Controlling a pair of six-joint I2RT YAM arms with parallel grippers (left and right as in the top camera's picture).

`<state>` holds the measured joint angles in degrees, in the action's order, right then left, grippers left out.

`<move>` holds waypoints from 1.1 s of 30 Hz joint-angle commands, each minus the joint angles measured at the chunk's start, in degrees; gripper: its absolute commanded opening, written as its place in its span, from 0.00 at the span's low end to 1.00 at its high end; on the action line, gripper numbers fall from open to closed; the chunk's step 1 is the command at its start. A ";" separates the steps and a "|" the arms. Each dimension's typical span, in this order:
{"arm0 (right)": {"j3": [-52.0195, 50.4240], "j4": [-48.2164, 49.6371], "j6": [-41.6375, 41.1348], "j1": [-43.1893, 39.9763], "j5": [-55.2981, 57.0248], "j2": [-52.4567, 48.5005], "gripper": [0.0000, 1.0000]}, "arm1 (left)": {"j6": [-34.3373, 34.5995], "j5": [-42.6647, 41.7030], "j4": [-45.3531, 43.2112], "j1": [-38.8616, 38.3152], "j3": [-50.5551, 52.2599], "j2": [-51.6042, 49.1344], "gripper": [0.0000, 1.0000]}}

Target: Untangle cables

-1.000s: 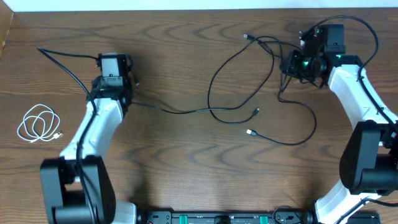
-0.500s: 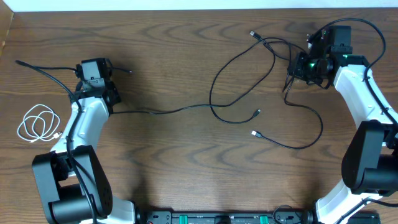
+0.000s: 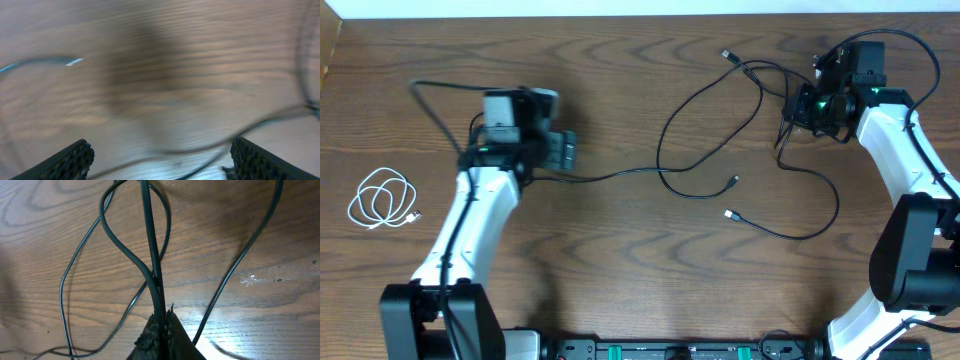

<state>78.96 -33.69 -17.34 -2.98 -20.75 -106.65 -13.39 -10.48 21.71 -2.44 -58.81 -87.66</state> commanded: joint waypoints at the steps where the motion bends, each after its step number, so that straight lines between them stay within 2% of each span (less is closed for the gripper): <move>1: 1.01 -0.37 0.90 0.09 0.72 0.61 0.01 | -4.83 -4.07 -1.44 -7.17 -0.44 -1.64 0.88; 7: 1.01 -0.83 0.92 -0.02 0.72 0.61 0.01 | -4.83 -4.09 -9.05 -16.41 -0.44 -6.43 0.88; 16: 1.01 -0.94 0.92 -0.02 0.70 0.61 0.01 | -4.83 -4.09 -19.89 -24.48 -0.44 -14.84 0.88; 24: 1.01 -1.27 0.92 0.00 0.70 0.61 0.01 | -4.83 -4.09 -27.76 -29.83 -0.44 -20.15 0.88; 33: 1.01 -2.12 0.92 0.09 0.68 0.61 0.01 | -4.81 -4.11 -35.06 -31.30 -0.44 -25.51 0.88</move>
<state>78.98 -35.42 -17.32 -2.98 -20.73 -106.65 -17.87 -13.93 -11.75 -33.80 -58.81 -110.93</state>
